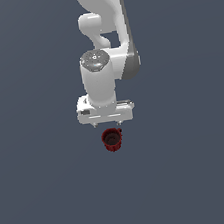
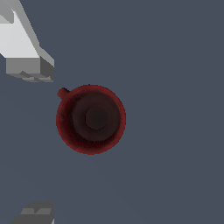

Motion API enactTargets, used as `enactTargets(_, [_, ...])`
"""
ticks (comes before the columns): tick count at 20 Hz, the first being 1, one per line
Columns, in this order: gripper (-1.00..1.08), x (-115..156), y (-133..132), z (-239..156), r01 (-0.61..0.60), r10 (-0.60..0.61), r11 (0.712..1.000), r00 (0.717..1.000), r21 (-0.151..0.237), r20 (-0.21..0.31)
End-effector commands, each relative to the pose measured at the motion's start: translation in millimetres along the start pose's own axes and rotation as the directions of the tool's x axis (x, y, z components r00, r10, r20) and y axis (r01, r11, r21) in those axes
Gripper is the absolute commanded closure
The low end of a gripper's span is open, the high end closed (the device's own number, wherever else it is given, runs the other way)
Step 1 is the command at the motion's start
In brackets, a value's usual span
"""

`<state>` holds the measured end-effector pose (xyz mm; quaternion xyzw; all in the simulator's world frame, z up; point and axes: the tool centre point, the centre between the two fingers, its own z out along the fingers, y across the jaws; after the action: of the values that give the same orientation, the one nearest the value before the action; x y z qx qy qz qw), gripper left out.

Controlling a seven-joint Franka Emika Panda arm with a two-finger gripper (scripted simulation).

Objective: Pick up the object and move it to a goal position.

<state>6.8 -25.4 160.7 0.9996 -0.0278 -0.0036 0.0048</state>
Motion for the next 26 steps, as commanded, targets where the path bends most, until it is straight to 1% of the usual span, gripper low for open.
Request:
enactTargets(1, [-0.2,0,0,0,0.0,0.0,1.0,1.0,0.0,0.0])
enactTargets(8, [-0.2,4,-4,-7,-0.005,0.005,1.0,1.0,0.016,-0.015])
enactTargets(15, [-0.2,4,-5,-6,-0.022,0.023,1.0,1.0,0.017,-0.016])
enactTargets(21, [-0.2,3,-5,-2,-0.091,0.091,0.996,0.996,0.022,-0.02])
enactTargets(26, [-0.2,2,-6,4,-0.186,0.187,0.982,0.982,0.03,-0.024])
